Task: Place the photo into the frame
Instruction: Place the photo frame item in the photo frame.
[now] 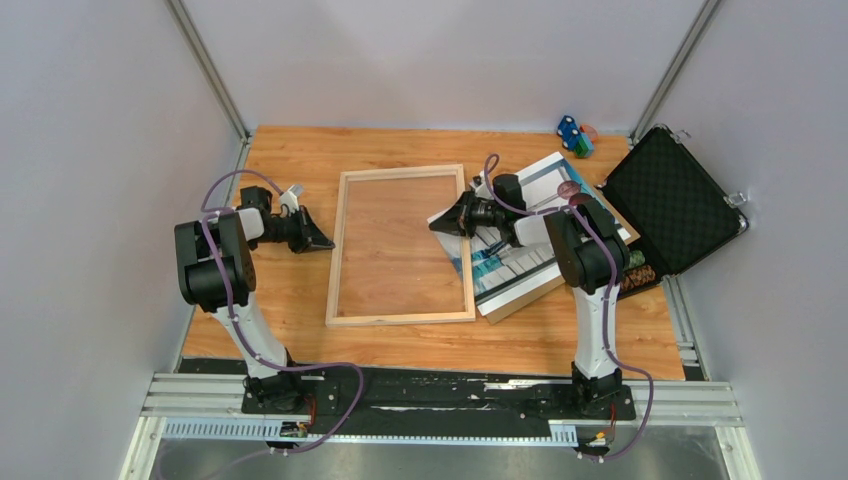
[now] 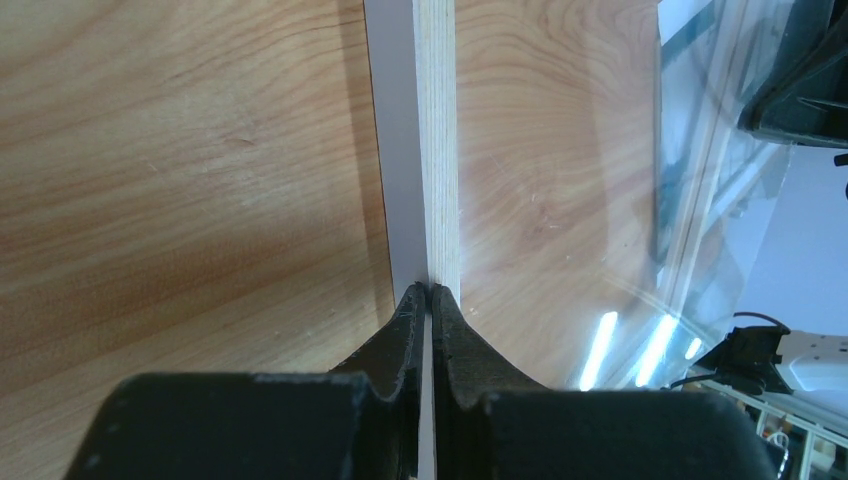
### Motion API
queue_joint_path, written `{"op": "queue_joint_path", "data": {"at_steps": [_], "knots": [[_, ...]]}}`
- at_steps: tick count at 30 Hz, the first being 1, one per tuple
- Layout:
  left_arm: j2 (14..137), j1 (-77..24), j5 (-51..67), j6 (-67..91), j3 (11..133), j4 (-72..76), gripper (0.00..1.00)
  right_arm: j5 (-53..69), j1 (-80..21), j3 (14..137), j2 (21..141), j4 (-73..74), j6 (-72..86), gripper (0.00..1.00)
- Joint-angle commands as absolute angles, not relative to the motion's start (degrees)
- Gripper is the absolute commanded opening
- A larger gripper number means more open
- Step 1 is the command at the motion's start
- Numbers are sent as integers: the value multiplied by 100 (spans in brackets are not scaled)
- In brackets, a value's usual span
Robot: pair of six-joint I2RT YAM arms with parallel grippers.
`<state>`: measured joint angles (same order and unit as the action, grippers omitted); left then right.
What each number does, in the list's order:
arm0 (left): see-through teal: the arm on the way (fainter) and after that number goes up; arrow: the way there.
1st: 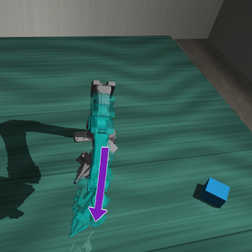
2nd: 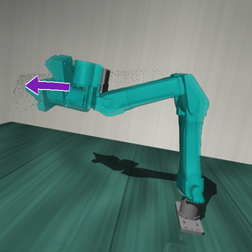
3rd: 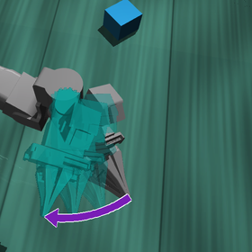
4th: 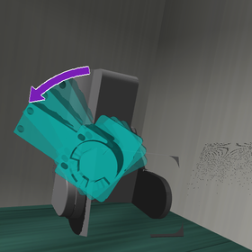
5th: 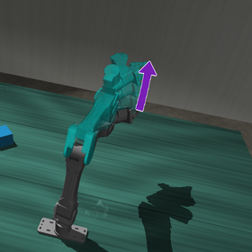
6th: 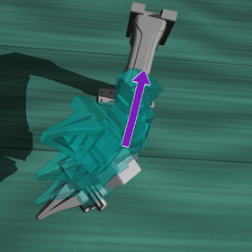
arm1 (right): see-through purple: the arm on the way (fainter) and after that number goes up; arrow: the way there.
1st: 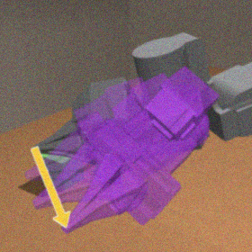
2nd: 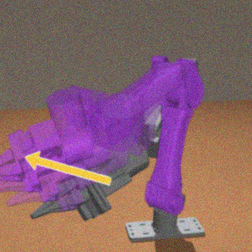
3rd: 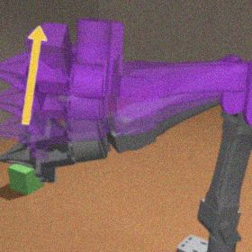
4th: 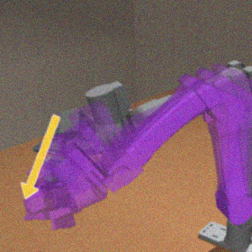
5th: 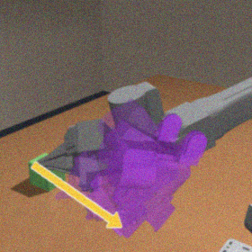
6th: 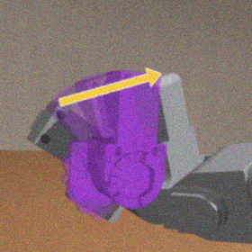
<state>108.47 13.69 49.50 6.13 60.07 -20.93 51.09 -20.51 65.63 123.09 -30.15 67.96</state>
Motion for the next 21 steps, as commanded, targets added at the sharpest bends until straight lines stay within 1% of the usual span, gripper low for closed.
{"op": "queue_joint_path", "data": {"at_steps": [1, 21], "knots": [[11021, 1301, 4679, 461, 6056, -2039, 6, 5160, -2240, 6710, 12094, -2813, 6672, 0], [11037, 1293, 4645, 466, 6054, -2030, 3, 5041, -2352, 6724, 11978, -2307, 6594, 0]]}}
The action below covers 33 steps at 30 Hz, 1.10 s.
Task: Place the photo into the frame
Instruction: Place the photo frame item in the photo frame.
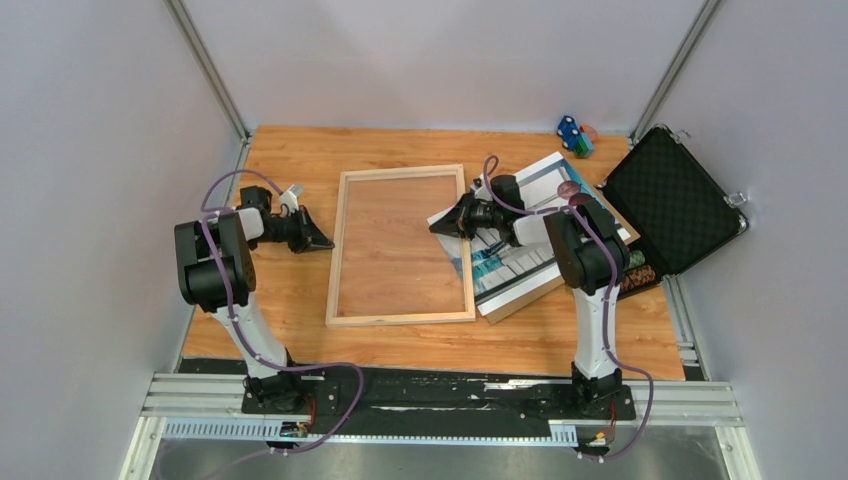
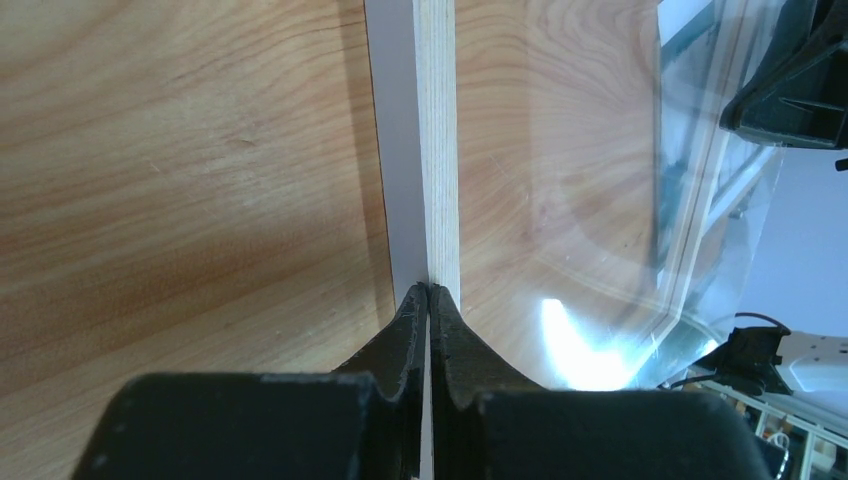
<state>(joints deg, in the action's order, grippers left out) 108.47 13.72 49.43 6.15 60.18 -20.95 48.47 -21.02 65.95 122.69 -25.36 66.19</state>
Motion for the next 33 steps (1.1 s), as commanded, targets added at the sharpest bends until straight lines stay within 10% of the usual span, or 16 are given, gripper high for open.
{"op": "queue_joint_path", "data": {"at_steps": [1, 33], "knots": [[11038, 1292, 4647, 466, 6055, -2035, 3, 5030, -2350, 6729, 11963, -2270, 6579, 0], [11071, 1290, 4584, 449, 6056, -2039, 0, 5294, -2391, 7040, 12074, -2081, 7052, 0]]}}
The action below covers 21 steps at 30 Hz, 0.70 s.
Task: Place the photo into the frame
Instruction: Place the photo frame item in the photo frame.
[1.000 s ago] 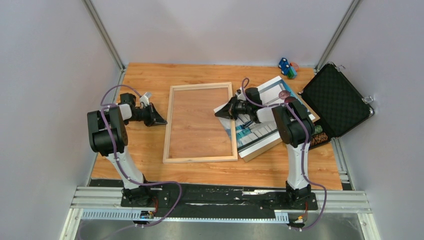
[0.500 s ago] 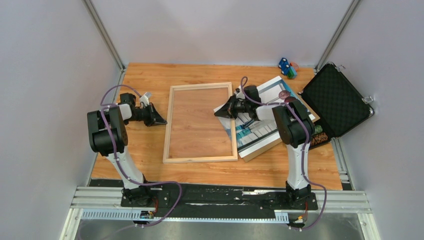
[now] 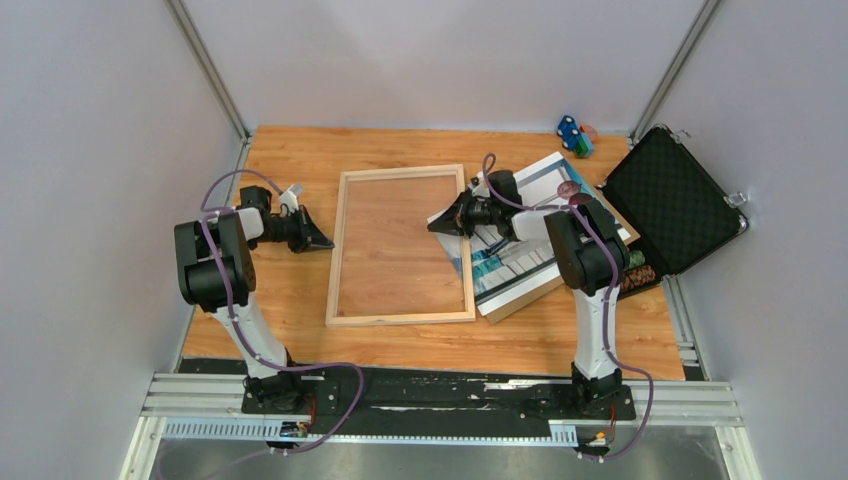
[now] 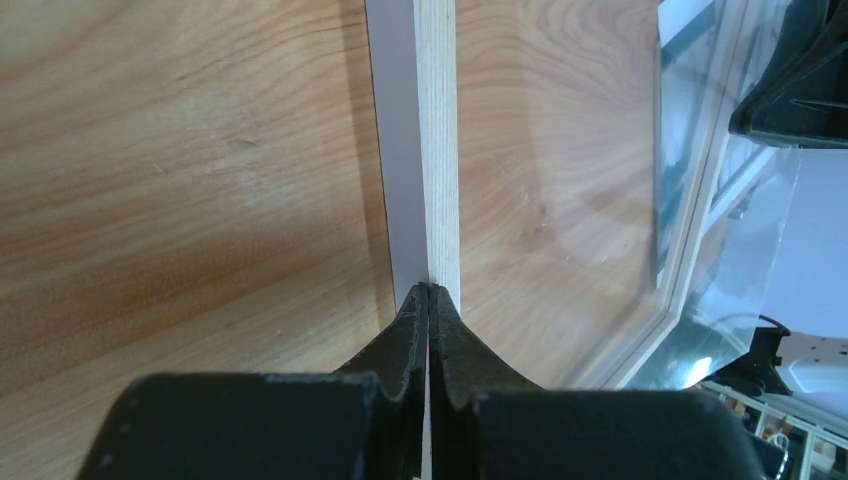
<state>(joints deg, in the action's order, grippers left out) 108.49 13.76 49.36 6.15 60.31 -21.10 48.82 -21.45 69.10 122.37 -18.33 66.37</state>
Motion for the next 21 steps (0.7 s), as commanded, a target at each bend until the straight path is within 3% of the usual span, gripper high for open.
{"op": "queue_joint_path", "data": {"at_steps": [1, 21], "knots": [[11074, 1287, 4586, 444, 6056, -2044, 0, 5316, -2384, 7040, 12085, -2123, 7090, 0], [11118, 1285, 4543, 404, 6073, -2074, 0, 5754, -2323, 7473, 12433, -2093, 7137, 0]]}}
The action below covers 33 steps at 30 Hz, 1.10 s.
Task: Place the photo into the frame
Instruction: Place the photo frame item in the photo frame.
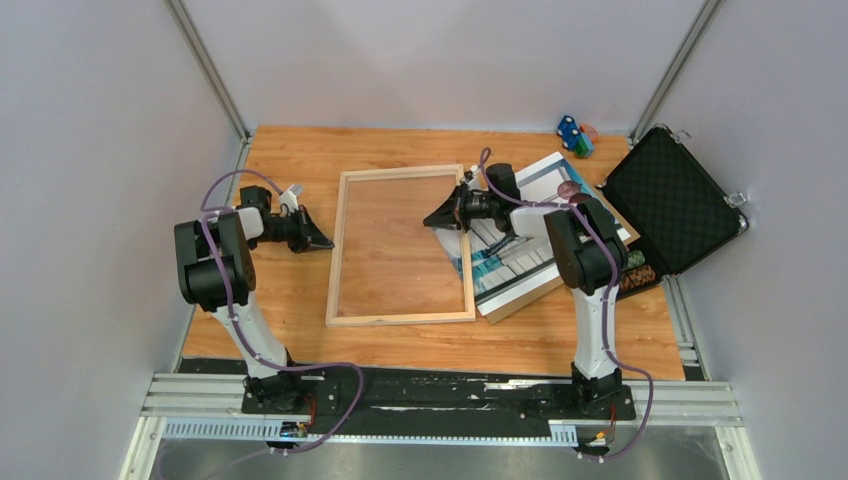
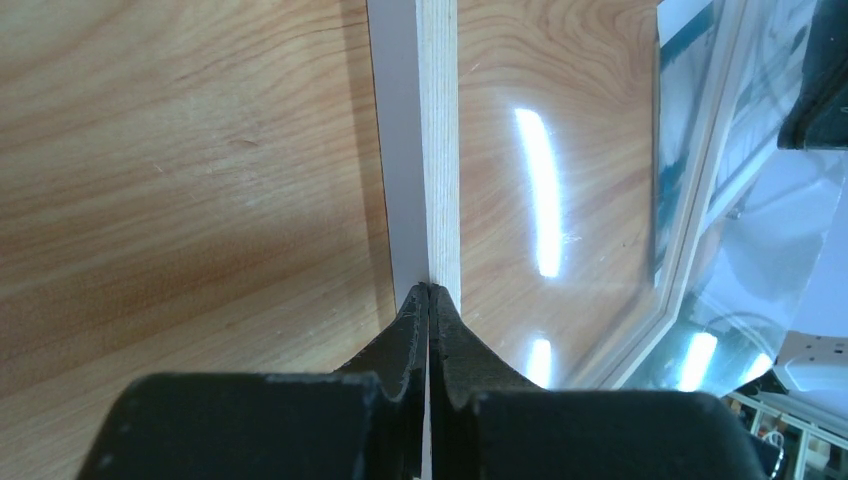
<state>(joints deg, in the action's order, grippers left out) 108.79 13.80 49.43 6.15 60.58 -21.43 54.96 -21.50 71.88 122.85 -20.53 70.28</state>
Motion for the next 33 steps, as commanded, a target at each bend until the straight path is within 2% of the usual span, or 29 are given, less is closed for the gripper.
{"op": "queue_joint_path", "data": {"at_steps": [1, 33], "knots": [[11118, 1284, 4543, 400, 6073, -2074, 0, 5770, -2328, 7483, 12447, -2092, 7137, 0], [11118, 1288, 4435, 379, 6056, -2065, 0, 6037, -2329, 7660, 12540, -1760, 7169, 0]]}}
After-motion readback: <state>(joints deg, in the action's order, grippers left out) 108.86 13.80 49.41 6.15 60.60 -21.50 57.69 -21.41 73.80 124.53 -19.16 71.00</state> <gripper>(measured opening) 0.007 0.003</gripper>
